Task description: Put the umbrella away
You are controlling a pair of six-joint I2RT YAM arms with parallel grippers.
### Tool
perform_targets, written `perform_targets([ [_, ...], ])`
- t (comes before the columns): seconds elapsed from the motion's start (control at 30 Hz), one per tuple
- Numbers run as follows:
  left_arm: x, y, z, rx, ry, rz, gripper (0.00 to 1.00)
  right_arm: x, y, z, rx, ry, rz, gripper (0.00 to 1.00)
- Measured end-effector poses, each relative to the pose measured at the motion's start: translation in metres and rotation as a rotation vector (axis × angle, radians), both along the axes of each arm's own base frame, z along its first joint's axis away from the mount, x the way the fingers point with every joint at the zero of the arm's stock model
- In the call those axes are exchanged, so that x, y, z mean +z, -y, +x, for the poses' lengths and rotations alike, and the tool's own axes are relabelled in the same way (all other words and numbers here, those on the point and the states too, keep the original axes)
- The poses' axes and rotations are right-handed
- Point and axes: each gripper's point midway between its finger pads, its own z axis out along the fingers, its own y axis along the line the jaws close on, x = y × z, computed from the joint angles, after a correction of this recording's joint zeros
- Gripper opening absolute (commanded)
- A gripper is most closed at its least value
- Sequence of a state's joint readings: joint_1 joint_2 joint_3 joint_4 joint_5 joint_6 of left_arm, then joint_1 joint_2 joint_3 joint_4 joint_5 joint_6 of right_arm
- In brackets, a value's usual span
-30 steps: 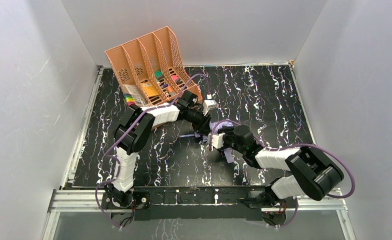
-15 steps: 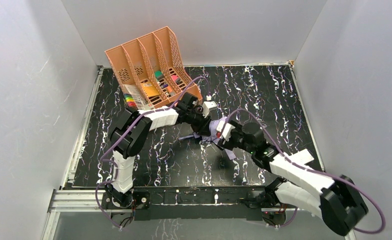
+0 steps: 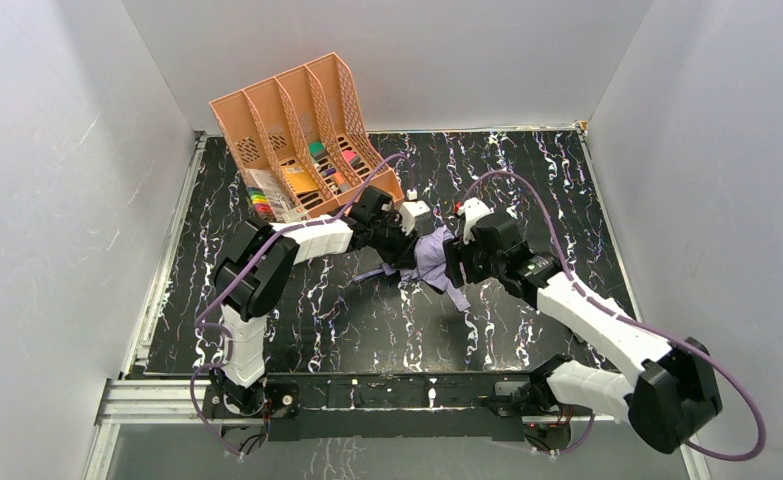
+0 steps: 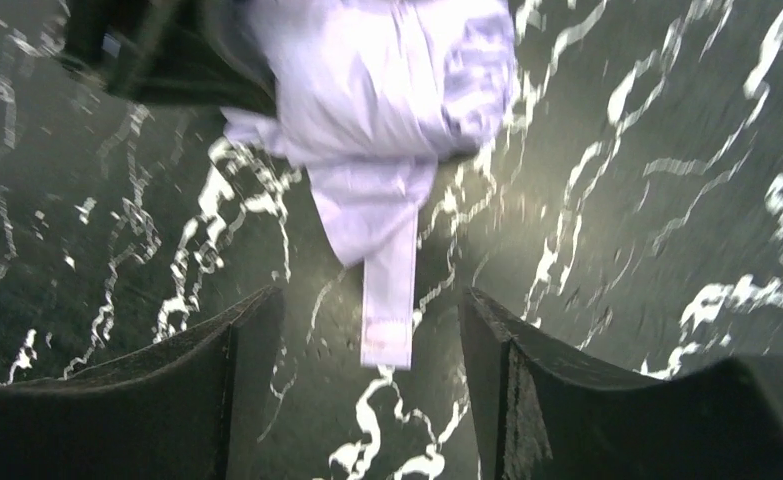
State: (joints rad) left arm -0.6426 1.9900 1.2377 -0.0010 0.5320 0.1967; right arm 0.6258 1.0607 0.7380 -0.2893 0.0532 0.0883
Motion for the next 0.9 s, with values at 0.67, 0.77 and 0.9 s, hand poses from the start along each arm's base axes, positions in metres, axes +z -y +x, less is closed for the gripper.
perform_targets([
  [0.67, 0.000, -0.008, 0.009, 0.091, 0.016, 0.039, 0.00, -0.112, 0.019, -0.023, -0.167, -0.475, -0.166, 0.72],
  [0.77, -0.001, -0.009, 0.009, 0.094, 0.015, 0.040, 0.00, -0.113, 0.019, -0.015, -0.187, -0.468, -0.184, 0.69],
  [0.9, -0.001, -0.009, 0.009, 0.096, 0.021, 0.046, 0.00, -0.114, 0.022, -0.008, -0.211, -0.461, -0.211, 0.63],
])
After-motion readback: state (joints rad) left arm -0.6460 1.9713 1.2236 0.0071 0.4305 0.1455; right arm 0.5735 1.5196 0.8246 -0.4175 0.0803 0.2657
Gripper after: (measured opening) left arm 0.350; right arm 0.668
